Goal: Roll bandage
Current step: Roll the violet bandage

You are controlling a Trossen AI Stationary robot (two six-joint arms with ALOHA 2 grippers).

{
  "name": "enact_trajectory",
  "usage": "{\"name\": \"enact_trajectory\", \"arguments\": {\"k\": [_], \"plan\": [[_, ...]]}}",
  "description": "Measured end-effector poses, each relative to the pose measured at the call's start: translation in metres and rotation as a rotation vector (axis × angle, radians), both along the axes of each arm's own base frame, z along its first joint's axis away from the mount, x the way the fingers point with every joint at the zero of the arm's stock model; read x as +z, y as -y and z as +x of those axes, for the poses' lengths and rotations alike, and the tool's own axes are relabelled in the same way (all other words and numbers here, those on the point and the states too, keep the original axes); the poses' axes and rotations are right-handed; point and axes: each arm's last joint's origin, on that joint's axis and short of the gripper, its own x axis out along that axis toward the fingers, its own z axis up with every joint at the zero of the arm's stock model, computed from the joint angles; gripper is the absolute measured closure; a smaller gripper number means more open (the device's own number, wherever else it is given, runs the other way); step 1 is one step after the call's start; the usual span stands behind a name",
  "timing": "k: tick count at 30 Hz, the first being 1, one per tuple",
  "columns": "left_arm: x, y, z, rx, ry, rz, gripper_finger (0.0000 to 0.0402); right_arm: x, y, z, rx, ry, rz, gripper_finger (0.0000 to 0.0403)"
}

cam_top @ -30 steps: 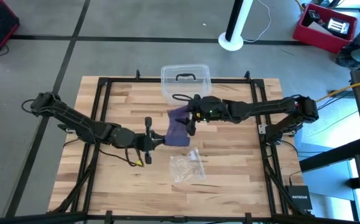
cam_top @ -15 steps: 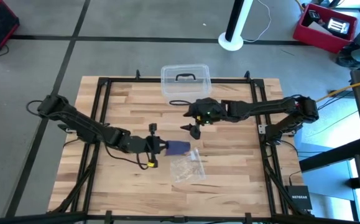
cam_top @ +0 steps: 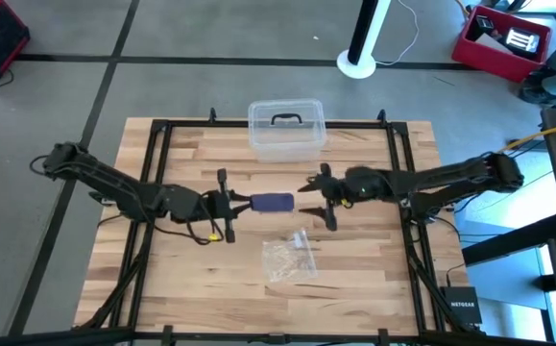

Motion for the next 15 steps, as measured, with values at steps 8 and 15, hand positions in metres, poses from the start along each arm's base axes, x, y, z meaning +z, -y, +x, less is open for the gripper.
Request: {"name": "enact_trajectory", "arguments": {"k": [8, 15], "plan": [[0.004, -0.004, 0.003, -0.036, 0.051, -0.025, 0.0396, -0.043, 0.0, 0.012, -0.074, 0.198, -0.009, 0.0143], [0.006, -0.004, 0.003, -0.039, 0.067, -0.033, 0.0396, -0.042, 0.0, 0.031, -0.055, 0.208, -0.112, 0.0175]]}}
